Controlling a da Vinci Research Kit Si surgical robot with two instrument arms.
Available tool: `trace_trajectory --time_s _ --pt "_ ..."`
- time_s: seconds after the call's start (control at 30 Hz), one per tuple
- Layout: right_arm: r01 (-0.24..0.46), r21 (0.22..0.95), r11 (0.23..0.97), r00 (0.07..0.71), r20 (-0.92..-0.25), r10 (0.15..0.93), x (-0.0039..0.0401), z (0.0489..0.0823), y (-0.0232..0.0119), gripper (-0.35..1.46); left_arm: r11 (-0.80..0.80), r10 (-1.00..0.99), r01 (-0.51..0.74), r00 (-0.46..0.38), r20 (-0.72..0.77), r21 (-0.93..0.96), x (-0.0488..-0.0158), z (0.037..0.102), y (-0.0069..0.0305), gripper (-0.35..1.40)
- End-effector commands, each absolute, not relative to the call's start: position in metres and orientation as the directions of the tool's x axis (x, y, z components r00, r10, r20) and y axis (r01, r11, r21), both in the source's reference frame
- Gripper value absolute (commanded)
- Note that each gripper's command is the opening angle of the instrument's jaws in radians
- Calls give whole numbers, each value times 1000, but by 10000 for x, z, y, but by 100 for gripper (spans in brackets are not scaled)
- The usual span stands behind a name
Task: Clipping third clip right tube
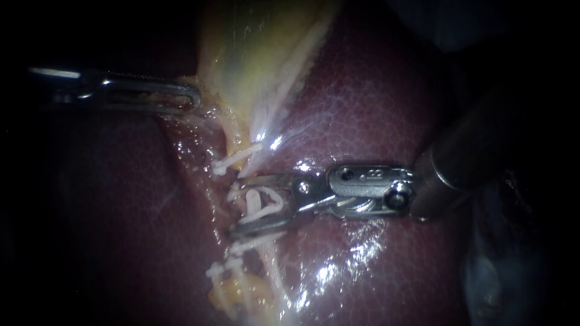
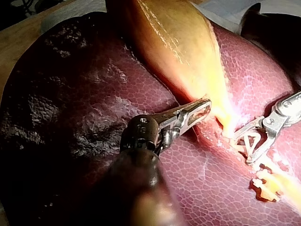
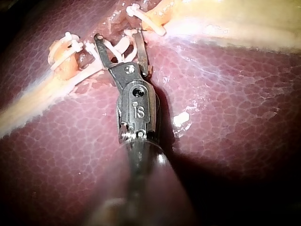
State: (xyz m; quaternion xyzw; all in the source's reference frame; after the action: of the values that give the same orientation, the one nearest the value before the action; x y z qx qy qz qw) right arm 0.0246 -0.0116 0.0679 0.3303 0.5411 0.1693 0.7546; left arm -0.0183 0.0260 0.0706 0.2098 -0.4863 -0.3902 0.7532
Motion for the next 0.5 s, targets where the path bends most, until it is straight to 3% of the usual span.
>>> trace_trajectory --time_s 0.03,0.5 --pt "102 683 723 358 -703 614 245 677 -115 50 608 -792 383 222 569 695 -183 706 261 -35" --pt "70 704 707 344 -682 645 196 603 -93 50 609 -791 382 223 570 695 -182 710 260 -35"
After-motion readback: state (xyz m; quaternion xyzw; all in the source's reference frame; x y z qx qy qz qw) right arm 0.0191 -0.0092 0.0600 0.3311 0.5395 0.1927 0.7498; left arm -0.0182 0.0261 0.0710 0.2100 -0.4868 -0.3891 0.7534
